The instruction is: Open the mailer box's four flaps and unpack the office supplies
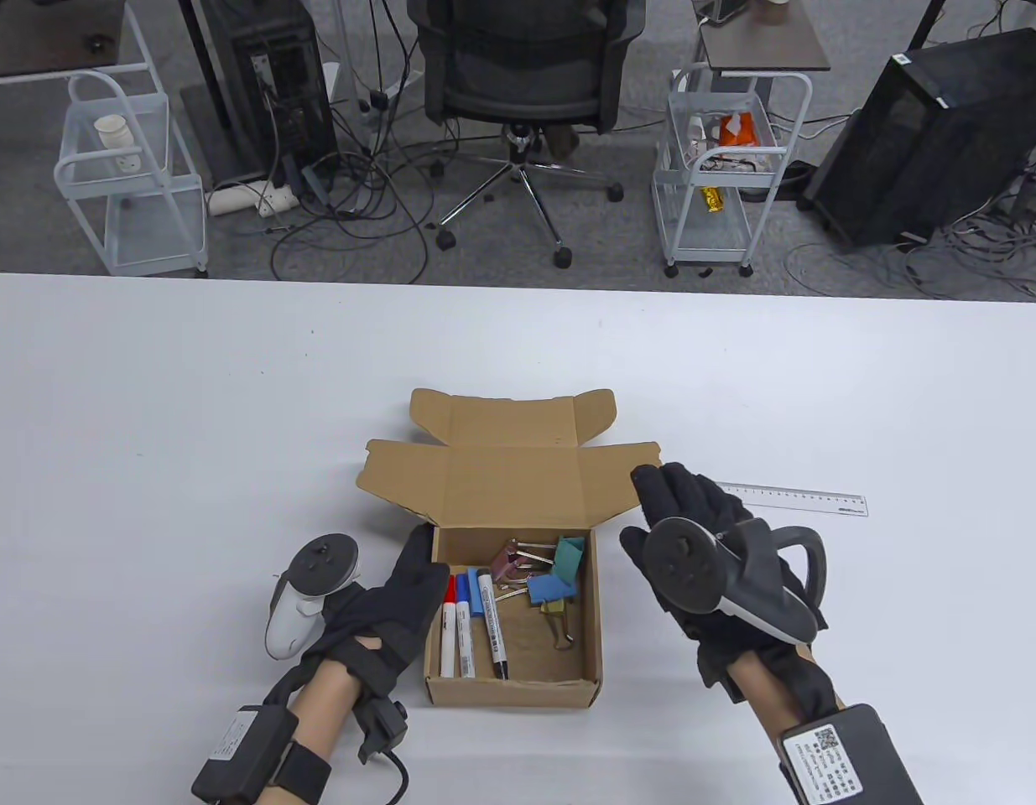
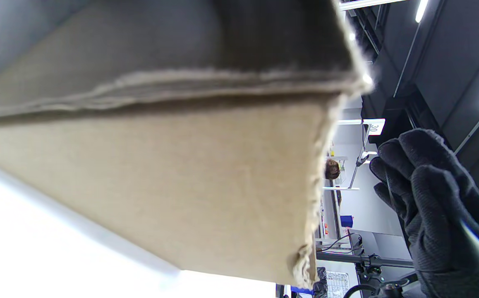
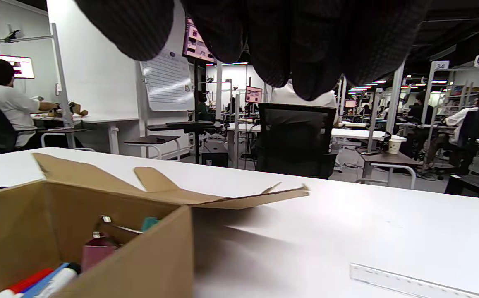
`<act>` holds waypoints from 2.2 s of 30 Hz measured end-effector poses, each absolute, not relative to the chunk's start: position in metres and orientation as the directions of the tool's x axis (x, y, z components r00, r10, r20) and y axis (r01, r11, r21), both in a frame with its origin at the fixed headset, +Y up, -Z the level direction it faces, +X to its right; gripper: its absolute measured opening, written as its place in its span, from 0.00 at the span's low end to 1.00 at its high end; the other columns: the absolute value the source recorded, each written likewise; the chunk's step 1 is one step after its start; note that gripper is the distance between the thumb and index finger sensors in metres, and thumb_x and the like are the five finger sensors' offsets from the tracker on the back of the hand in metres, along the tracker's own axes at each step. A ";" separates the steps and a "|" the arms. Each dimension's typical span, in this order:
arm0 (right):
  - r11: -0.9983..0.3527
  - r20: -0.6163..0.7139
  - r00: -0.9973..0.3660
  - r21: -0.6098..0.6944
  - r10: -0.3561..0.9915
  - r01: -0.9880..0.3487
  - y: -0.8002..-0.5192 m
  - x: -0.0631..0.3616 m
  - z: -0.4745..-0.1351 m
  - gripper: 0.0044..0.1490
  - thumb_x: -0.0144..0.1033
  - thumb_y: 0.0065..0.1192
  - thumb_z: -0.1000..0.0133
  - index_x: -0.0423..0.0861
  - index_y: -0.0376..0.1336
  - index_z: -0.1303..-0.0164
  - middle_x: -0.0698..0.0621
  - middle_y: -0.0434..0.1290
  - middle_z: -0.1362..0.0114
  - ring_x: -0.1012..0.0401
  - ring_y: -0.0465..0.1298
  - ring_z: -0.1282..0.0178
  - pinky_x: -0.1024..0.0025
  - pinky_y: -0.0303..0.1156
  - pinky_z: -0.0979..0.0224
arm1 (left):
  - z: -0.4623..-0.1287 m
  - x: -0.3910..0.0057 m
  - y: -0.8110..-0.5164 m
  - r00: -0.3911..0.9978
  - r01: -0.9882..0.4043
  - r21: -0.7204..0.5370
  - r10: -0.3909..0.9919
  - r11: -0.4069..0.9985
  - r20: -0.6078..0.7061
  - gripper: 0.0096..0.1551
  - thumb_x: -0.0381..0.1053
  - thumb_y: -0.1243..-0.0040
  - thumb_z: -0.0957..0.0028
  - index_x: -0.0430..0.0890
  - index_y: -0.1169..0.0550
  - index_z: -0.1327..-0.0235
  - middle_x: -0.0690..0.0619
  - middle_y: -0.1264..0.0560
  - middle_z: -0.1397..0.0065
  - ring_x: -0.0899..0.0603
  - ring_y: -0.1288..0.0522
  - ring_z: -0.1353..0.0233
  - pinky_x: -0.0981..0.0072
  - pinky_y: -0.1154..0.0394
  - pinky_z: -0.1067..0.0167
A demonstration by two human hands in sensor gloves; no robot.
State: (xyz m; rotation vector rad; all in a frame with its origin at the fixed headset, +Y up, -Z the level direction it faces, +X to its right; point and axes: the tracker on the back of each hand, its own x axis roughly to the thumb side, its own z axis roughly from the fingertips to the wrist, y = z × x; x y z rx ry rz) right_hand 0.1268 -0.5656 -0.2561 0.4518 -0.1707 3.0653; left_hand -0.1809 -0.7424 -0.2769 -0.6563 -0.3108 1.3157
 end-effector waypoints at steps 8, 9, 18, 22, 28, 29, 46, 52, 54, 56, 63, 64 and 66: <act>-0.999 0.350 -0.936 -0.022 0.035 -0.046 -0.563 0.079 -0.250 0.41 0.52 0.53 0.36 0.40 0.58 0.18 0.35 0.72 0.20 0.41 0.81 0.30 0.47 0.81 0.31 | -0.275 -0.181 -0.744 0.224 -0.799 -0.593 0.963 0.093 -0.151 0.50 0.64 0.65 0.35 0.42 0.71 0.20 0.32 0.72 0.13 0.24 0.67 0.14 0.33 0.52 0.22; -0.999 0.356 -0.933 -0.010 0.043 -0.050 -0.564 0.073 -0.250 0.41 0.52 0.53 0.36 0.40 0.58 0.18 0.35 0.72 0.20 0.41 0.81 0.31 0.47 0.81 0.32 | -0.276 -0.181 -0.744 0.225 -0.798 -0.596 0.963 0.093 -0.150 0.50 0.64 0.65 0.35 0.42 0.71 0.20 0.32 0.72 0.13 0.24 0.67 0.14 0.33 0.52 0.22; -0.990 0.385 -0.921 0.143 0.060 -0.005 -0.586 0.026 -0.259 0.41 0.52 0.54 0.36 0.38 0.59 0.20 0.35 0.74 0.22 0.44 0.84 0.34 0.54 0.85 0.36 | -0.276 -0.181 -0.744 0.228 -0.794 -0.600 0.963 0.097 -0.146 0.50 0.64 0.65 0.35 0.42 0.72 0.20 0.32 0.72 0.13 0.23 0.67 0.15 0.33 0.52 0.22; -0.974 0.347 -0.933 0.225 0.101 -0.022 -0.600 0.015 -0.268 0.41 0.52 0.55 0.36 0.37 0.60 0.20 0.35 0.75 0.23 0.44 0.85 0.35 0.56 0.86 0.38 | -0.276 -0.181 -0.744 0.232 -0.794 -0.600 0.962 0.101 -0.145 0.50 0.64 0.65 0.35 0.42 0.72 0.20 0.32 0.72 0.13 0.23 0.67 0.15 0.32 0.52 0.22; -0.920 0.273 -0.950 0.390 0.150 -0.033 -0.626 0.003 -0.283 0.41 0.51 0.58 0.36 0.35 0.61 0.22 0.35 0.77 0.26 0.46 0.87 0.38 0.58 0.88 0.40 | -0.277 -0.181 -0.744 0.234 -0.791 -0.603 0.961 0.103 -0.144 0.50 0.64 0.65 0.35 0.42 0.72 0.20 0.32 0.72 0.13 0.23 0.67 0.15 0.32 0.52 0.22; -0.908 0.263 -0.952 0.419 0.155 -0.032 -0.632 0.001 -0.287 0.41 0.51 0.58 0.36 0.34 0.61 0.22 0.35 0.78 0.26 0.46 0.87 0.38 0.59 0.88 0.41 | -0.276 -0.181 -0.745 0.229 -0.793 -0.601 0.962 0.098 -0.146 0.50 0.64 0.65 0.35 0.42 0.72 0.20 0.32 0.72 0.13 0.23 0.67 0.15 0.32 0.52 0.22; -0.772 0.084 -0.988 0.634 0.127 -0.046 -0.685 -0.016 -0.312 0.40 0.48 0.65 0.37 0.31 0.65 0.26 0.38 0.83 0.34 0.49 0.90 0.45 0.62 0.90 0.46 | -0.276 -0.181 -0.745 0.228 -0.793 -0.601 0.963 0.097 -0.145 0.51 0.64 0.65 0.35 0.42 0.72 0.20 0.32 0.72 0.13 0.23 0.67 0.15 0.33 0.52 0.22; -0.760 0.053 -0.996 0.650 0.070 -0.019 -0.695 -0.020 -0.321 0.40 0.51 0.67 0.39 0.36 0.65 0.25 0.34 0.81 0.35 0.52 0.91 0.47 0.65 0.91 0.47 | -0.277 -0.181 -0.745 0.231 -0.790 -0.604 0.962 0.100 -0.143 0.51 0.64 0.65 0.36 0.42 0.72 0.20 0.32 0.72 0.13 0.23 0.68 0.15 0.32 0.52 0.22; -0.770 0.049 -0.998 0.638 0.040 0.001 -0.697 -0.021 -0.323 0.40 0.52 0.68 0.40 0.38 0.65 0.25 0.35 0.82 0.36 0.53 0.91 0.48 0.66 0.91 0.48 | -0.277 -0.181 -0.745 0.231 -0.790 -0.605 0.962 0.100 -0.142 0.50 0.64 0.65 0.35 0.42 0.72 0.20 0.32 0.72 0.14 0.23 0.68 0.15 0.32 0.52 0.22; -0.772 0.053 -0.998 0.636 0.019 0.019 -0.698 -0.022 -0.324 0.38 0.51 0.68 0.40 0.40 0.65 0.26 0.34 0.82 0.36 0.54 0.90 0.49 0.66 0.90 0.48 | -0.277 -0.181 -0.745 0.233 -0.789 -0.606 0.962 0.102 -0.142 0.50 0.64 0.65 0.35 0.42 0.72 0.21 0.31 0.72 0.14 0.23 0.68 0.15 0.32 0.52 0.22; -0.761 0.031 -0.999 0.649 0.008 0.014 -0.701 -0.022 -0.326 0.35 0.51 0.70 0.41 0.45 0.65 0.28 0.41 0.84 0.38 0.57 0.90 0.49 0.65 0.89 0.46 | -0.277 -0.180 -0.745 0.238 -0.788 -0.606 0.961 0.106 -0.141 0.51 0.64 0.65 0.35 0.42 0.73 0.21 0.32 0.72 0.14 0.23 0.68 0.15 0.32 0.52 0.22; -0.760 0.030 -1.000 0.650 0.008 0.013 -0.701 -0.022 -0.326 0.35 0.51 0.70 0.41 0.45 0.65 0.28 0.41 0.84 0.38 0.57 0.90 0.49 0.65 0.89 0.47 | -0.277 -0.180 -0.745 0.238 -0.788 -0.606 0.961 0.106 -0.141 0.51 0.64 0.65 0.35 0.42 0.73 0.21 0.31 0.72 0.14 0.23 0.68 0.15 0.32 0.52 0.22; -0.752 0.021 -1.000 0.659 0.018 0.000 -0.702 -0.021 -0.326 0.35 0.51 0.71 0.41 0.45 0.65 0.29 0.41 0.84 0.39 0.58 0.90 0.50 0.64 0.89 0.46 | -0.277 -0.180 -0.745 0.238 -0.789 -0.605 0.961 0.107 -0.141 0.51 0.64 0.65 0.35 0.42 0.72 0.21 0.31 0.72 0.14 0.23 0.68 0.15 0.32 0.52 0.22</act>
